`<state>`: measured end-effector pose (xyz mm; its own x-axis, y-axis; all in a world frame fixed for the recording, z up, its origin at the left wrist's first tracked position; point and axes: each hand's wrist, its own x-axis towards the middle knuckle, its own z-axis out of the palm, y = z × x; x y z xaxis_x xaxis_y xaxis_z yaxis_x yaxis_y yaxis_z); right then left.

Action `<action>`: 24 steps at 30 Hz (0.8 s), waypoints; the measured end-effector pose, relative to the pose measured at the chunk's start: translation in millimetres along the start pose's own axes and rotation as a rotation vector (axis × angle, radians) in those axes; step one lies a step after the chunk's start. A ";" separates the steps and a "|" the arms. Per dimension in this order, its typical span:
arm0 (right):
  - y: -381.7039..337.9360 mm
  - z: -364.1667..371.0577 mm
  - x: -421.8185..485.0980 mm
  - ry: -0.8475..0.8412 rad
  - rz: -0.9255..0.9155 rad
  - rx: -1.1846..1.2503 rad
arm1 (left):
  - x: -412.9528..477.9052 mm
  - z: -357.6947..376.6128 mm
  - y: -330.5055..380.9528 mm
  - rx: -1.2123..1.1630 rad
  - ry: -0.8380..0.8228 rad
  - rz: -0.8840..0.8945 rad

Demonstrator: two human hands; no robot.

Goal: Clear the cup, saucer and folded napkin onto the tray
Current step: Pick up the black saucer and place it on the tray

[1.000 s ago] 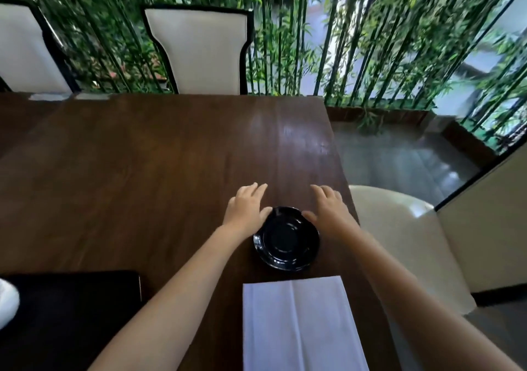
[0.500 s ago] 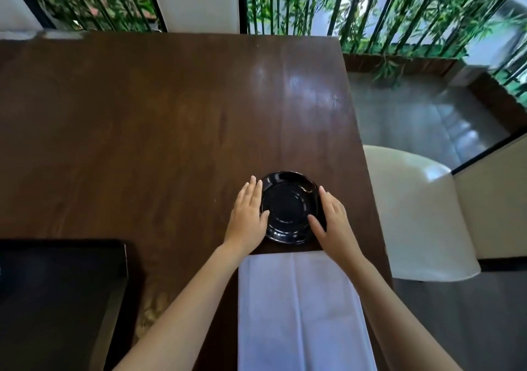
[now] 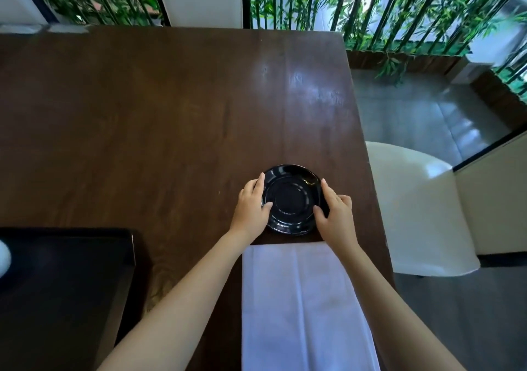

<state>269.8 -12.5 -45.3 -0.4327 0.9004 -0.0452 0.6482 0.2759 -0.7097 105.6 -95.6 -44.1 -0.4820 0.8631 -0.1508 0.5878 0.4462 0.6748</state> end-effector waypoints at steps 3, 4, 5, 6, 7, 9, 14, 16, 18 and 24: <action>-10.1 -4.1 -0.2 -0.023 0.081 0.042 | 1.9 -1.6 5.4 -0.053 0.000 -0.060; -14.4 -5.1 -1.0 -0.021 0.115 0.074 | 2.5 -2.8 7.7 -0.071 0.008 -0.083; -18.9 -6.3 -1.7 -0.018 0.150 0.110 | 3.3 -4.5 10.2 -0.091 0.016 -0.105; -23.1 -7.4 -1.2 -0.017 0.185 0.143 | 4.3 -7.1 12.8 -0.109 0.020 -0.124; -27.1 -9.1 -0.2 -0.020 0.219 0.163 | 5.3 -9.9 15.0 -0.120 0.016 -0.140; -35.9 -13.8 2.6 -0.037 0.266 0.161 | 7.1 -16.9 19.3 -0.112 -0.012 -0.174; -59.3 -30.0 13.2 -0.132 0.304 0.029 | 6.2 -43.5 28.4 -0.101 -0.068 -0.248; -72.2 -37.2 20.4 -0.197 0.335 0.008 | 4.6 -60.3 31.9 -0.120 -0.082 -0.271; -90.5 -47.4 27.3 -0.262 0.358 0.013 | 2.3 -81.4 38.6 -0.210 -0.111 -0.316; -163.7 -78.5 41.4 -0.552 0.402 0.035 | -8.0 -156.3 60.1 -0.465 -0.216 -0.356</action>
<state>194.9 6.0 124.1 -0.4245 0.6246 -0.6555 0.8091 -0.0633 -0.5843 43.2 -112.7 110.6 -0.4254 0.7305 -0.5342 0.0473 0.6074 0.7930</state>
